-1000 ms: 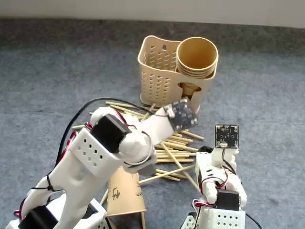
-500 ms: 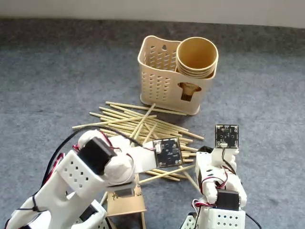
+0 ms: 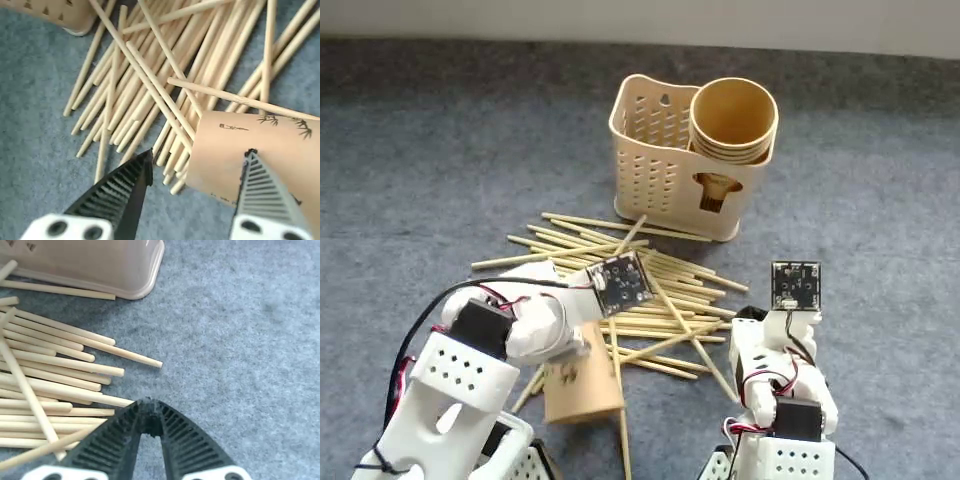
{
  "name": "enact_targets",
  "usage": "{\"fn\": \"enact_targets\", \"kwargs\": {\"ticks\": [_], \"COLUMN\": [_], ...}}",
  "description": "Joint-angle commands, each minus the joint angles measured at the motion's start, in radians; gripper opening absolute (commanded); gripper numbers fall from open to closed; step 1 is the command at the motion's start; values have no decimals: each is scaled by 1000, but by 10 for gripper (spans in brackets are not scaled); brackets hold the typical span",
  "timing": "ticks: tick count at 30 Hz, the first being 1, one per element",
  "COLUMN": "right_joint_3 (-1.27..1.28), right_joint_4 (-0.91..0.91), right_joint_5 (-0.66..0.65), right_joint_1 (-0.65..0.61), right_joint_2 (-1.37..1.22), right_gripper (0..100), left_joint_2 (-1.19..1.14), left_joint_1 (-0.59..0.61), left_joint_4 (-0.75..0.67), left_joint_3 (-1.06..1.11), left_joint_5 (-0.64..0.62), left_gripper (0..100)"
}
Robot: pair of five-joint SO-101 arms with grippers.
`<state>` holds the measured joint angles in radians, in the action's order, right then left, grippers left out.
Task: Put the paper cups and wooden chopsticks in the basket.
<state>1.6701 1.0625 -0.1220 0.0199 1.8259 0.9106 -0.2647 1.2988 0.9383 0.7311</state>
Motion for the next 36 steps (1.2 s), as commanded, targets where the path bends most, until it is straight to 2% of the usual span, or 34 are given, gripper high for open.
{"fn": "enact_targets", "kwargs": {"ticks": [1,8,12,17,21,25,27,30,36], "right_joint_3": [107,107,107,107,107,107,107,107,107], "right_joint_4": [-25,-25,-25,-25,-25,-25,-25,-25,-25], "right_joint_5": [-14,-14,-14,-14,-14,-12,-12,-12,-12], "right_joint_1": [12,12,12,12,12,12,12,12,12], "right_joint_2": [10,10,10,10,10,10,10,10,10], "right_gripper": [5,5,5,5,5,5,5,5,5], "left_joint_2": [-36,-136,-151,-150,-150,-150,-150,-150,-151], "left_joint_1": [156,351,404,460,509,604,662,750,928], "left_joint_4": [-262,-483,-491,-305,-68,106,160,235,315], "left_joint_3": [97,93,28,-185,-372,-496,-524,-522,-506], "left_joint_5": [11,8,-9,-114,-110,-104,-35,144,269], "left_gripper": [270,270,270,270,270,273,273,270,270]}}
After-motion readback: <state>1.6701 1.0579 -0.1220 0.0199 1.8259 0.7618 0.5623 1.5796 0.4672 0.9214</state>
